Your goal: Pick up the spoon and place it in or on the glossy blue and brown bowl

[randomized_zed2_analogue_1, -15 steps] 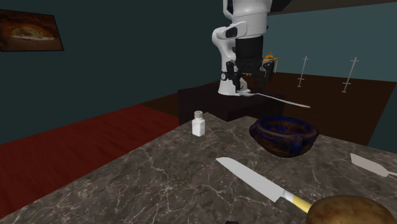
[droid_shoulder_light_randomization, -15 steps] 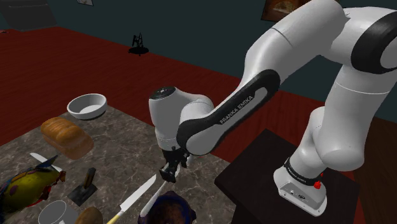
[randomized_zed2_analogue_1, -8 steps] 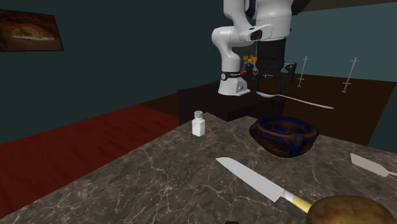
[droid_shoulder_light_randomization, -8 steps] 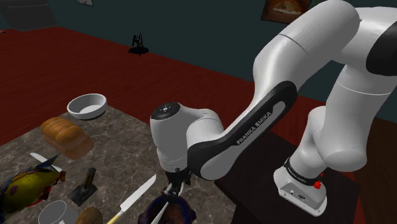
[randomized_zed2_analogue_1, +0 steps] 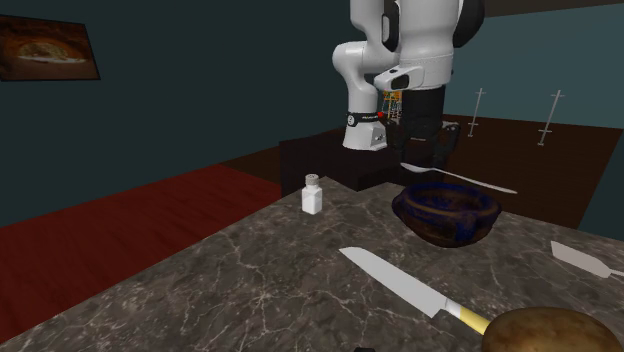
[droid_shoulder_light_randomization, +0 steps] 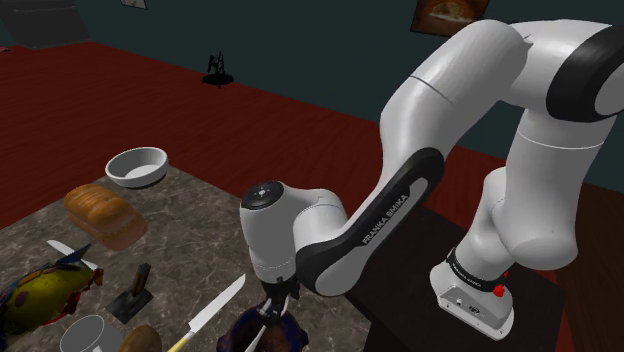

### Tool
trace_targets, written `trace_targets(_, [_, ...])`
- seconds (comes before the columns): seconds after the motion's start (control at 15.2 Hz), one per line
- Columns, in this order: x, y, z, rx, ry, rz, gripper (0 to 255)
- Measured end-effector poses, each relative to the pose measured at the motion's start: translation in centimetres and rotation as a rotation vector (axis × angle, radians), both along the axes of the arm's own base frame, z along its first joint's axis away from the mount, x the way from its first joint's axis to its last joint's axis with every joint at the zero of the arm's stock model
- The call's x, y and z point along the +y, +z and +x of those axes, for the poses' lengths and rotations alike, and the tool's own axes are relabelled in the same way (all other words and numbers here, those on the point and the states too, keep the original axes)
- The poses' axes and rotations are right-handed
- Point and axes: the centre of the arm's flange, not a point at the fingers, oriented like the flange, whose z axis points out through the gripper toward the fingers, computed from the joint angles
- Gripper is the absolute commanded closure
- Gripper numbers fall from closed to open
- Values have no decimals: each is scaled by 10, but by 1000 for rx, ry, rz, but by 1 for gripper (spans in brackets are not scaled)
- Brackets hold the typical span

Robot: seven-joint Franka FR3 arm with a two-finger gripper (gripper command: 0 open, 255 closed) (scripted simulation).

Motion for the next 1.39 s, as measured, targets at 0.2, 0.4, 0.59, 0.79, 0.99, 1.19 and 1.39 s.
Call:
trace_targets(0.2, [1,-16,-1,0,0,0,255])
trace_targets(0.4, [0,-25,0,0,0,0,255])
trace_targets(0.59, [0,-26,0,0,0,0,255])
trace_targets(0.79, [0,-26,0,0,0,0,0])
trace_targets(0.99, [0,-26,0,0,0,0,0])
trace_targets(1.19, [0,-26,0,0,0,0,0])
trace_targets(1.39, [3,1,5,-1,-1,1,0])
